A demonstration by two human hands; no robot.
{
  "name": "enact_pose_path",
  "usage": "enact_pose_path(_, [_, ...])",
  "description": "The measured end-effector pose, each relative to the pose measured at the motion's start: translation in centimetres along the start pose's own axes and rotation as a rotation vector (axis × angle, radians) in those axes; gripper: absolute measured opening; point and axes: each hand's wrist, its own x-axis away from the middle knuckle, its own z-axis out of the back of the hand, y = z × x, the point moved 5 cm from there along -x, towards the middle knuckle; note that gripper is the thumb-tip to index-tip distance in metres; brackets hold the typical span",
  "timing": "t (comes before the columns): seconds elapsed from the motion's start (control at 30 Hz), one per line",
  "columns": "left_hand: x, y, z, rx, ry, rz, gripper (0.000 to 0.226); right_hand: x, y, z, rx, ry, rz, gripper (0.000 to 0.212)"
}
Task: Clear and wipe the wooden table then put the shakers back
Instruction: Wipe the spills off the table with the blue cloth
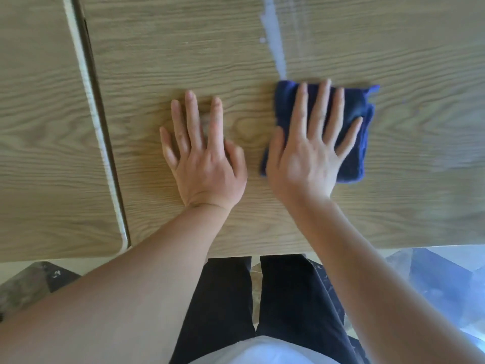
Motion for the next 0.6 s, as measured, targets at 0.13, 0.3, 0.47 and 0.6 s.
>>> enact_pose_path(0.13, [-0.2, -0.3, -0.1, -0.006, -0.004, 0.048, 0.054, -2.7, -5.4, -0.6, -0.056, 0.008, 0.27, 0.062])
enact_pose_path(0.3, [-0.2, -0.3, 0.1, 0.004, -0.034, 0.057, 0.062, -5.1, -4.5, 0.1, -0.078, 0.02, 0.393, 0.059])
enact_pose_path(0.47, [-0.2, -0.3, 0.1, 0.003, -0.061, 0.042, 0.069, -9.4, 5.2, 2.1, -0.029, 0.065, 0.07, 0.063])
enact_pose_path(0.6, [-0.1, -0.5, 0.0, -0.009, -0.067, 0.026, 0.067, -12.4, 6.2, 2.7, -0.086, 0.071, -0.255, 0.065])
